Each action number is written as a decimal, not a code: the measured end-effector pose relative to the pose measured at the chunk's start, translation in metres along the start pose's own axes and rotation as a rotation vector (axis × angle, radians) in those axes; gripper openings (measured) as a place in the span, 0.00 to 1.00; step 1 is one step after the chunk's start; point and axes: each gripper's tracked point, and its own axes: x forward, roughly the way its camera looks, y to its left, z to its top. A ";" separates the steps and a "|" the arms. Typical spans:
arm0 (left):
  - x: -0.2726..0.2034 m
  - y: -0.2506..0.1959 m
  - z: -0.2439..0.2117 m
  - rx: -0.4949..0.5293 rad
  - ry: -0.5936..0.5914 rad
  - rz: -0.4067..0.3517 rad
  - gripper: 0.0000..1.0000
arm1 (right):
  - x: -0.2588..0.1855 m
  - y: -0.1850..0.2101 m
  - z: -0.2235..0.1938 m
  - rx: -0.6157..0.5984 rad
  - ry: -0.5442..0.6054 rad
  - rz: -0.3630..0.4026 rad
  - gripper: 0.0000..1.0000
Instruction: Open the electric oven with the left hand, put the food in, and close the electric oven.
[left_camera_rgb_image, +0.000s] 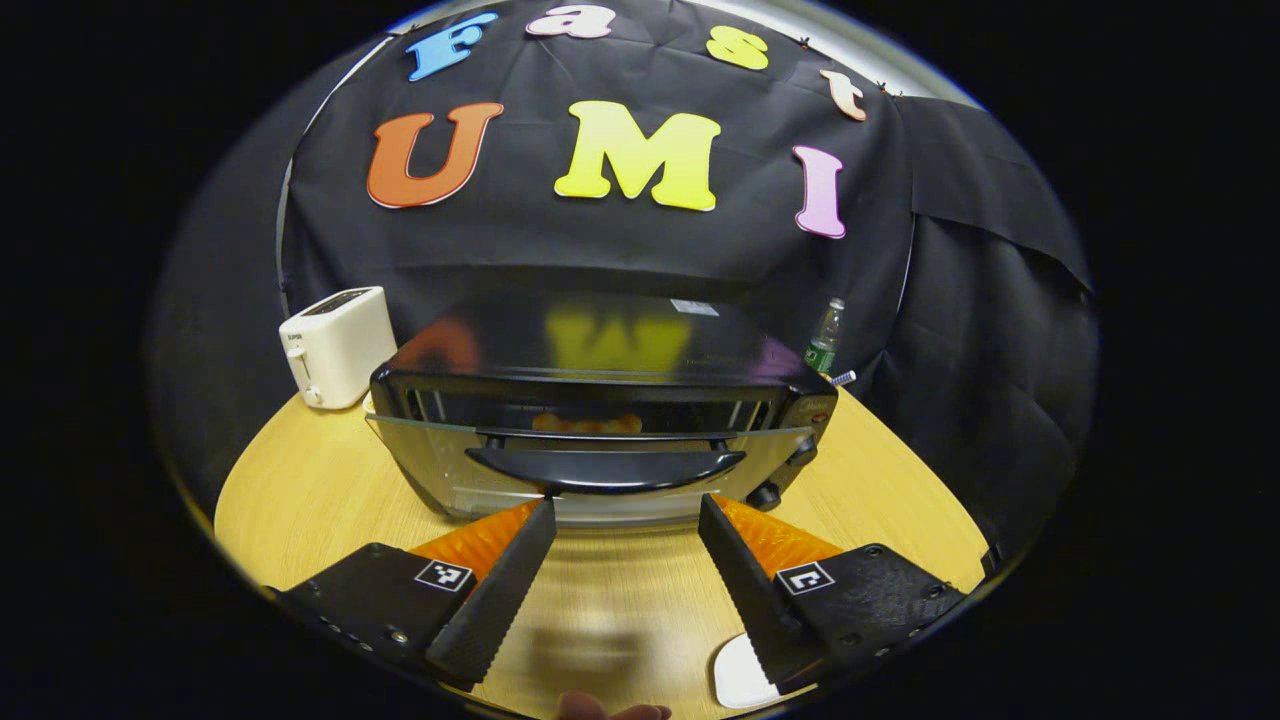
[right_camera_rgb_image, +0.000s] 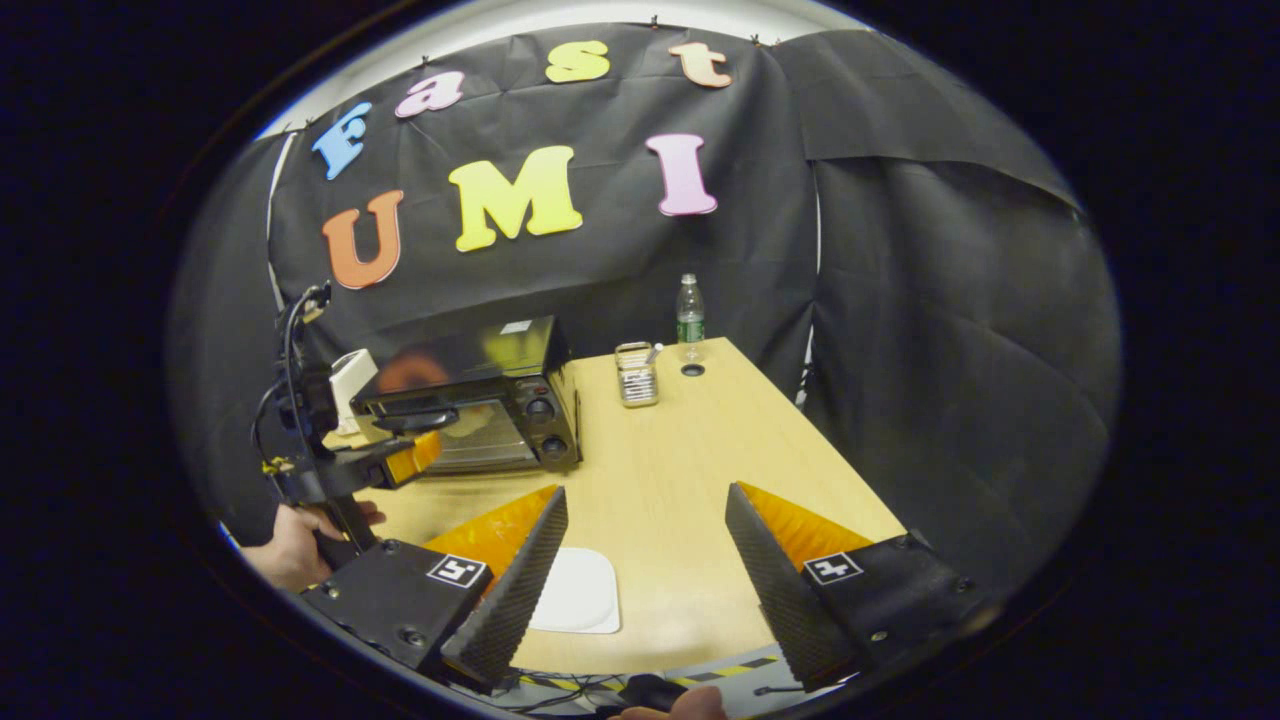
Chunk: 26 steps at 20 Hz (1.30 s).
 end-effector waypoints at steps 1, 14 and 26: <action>0.003 0.001 0.007 0.008 -0.011 -0.002 0.95 | 0.000 -0.001 0.002 0.001 -0.002 -0.003 0.99; -0.113 0.003 0.136 0.005 -0.283 0.019 0.95 | -0.016 0.055 0.082 -0.067 -0.216 0.096 0.97; -0.305 0.010 0.192 0.016 -0.507 0.062 0.94 | -0.092 0.127 0.134 -0.095 -0.402 0.225 0.99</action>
